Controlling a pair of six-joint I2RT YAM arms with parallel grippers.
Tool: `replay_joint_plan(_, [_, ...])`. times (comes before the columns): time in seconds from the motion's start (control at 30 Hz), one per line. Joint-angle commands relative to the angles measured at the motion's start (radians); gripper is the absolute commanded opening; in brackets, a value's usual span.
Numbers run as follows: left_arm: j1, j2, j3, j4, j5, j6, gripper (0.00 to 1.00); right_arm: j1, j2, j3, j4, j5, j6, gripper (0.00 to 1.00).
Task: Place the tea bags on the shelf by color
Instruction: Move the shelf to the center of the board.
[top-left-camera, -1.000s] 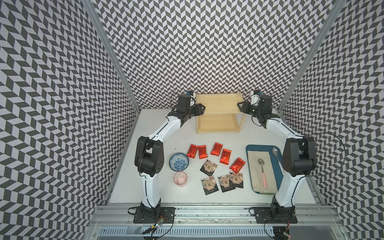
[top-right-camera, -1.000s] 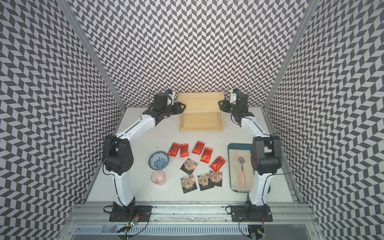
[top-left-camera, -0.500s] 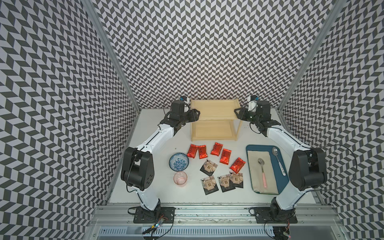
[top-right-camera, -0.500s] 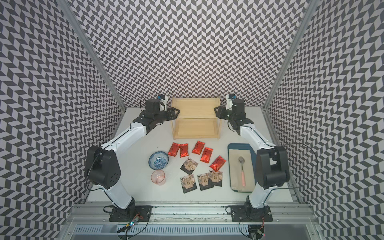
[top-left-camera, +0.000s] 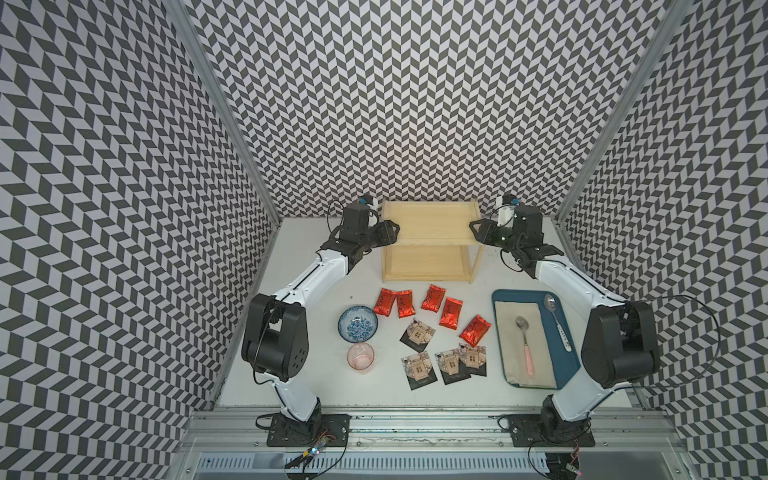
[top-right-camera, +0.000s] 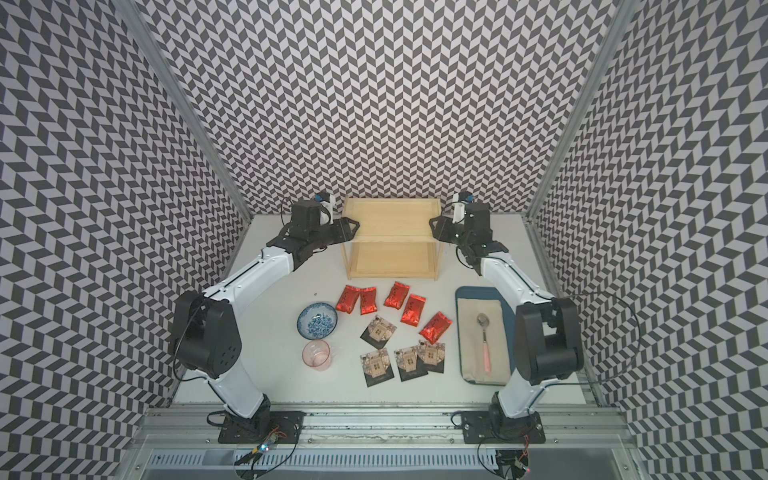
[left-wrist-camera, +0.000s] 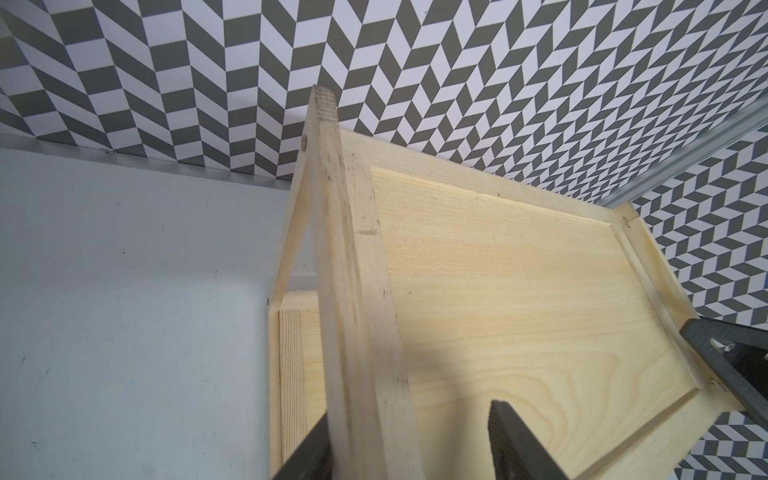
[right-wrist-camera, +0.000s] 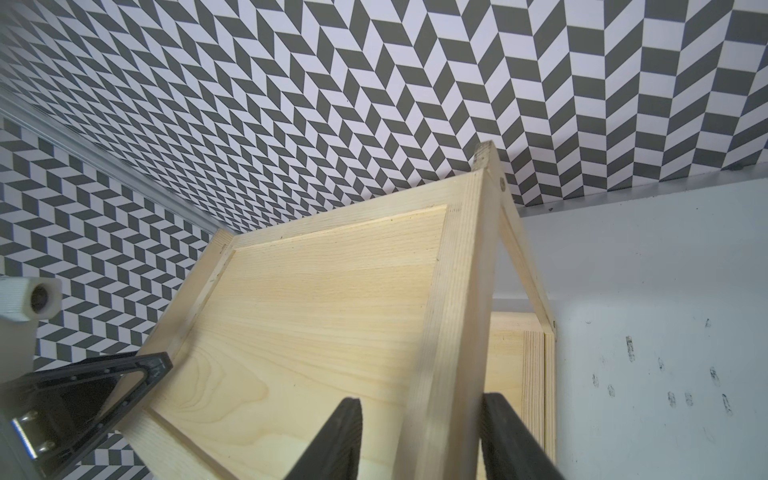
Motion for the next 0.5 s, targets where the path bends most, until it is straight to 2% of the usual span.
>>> replay_joint_plan(0.0, [-0.013, -0.056, -0.022, 0.074, -0.015, -0.011, 0.59, 0.012, -0.021, 0.000, 0.070, 0.002, -0.010, 0.50])
replay_joint_plan(0.23, [-0.013, -0.074, -0.045, 0.077, -0.048, -0.015, 0.63, 0.007, -0.019, -0.009, 0.069, 0.013, -0.012, 0.53])
replay_joint_plan(0.47, [-0.014, -0.106, -0.045, 0.079, -0.113, -0.005, 0.75, -0.001, -0.021, 0.009, 0.065, 0.016, -0.011, 0.61])
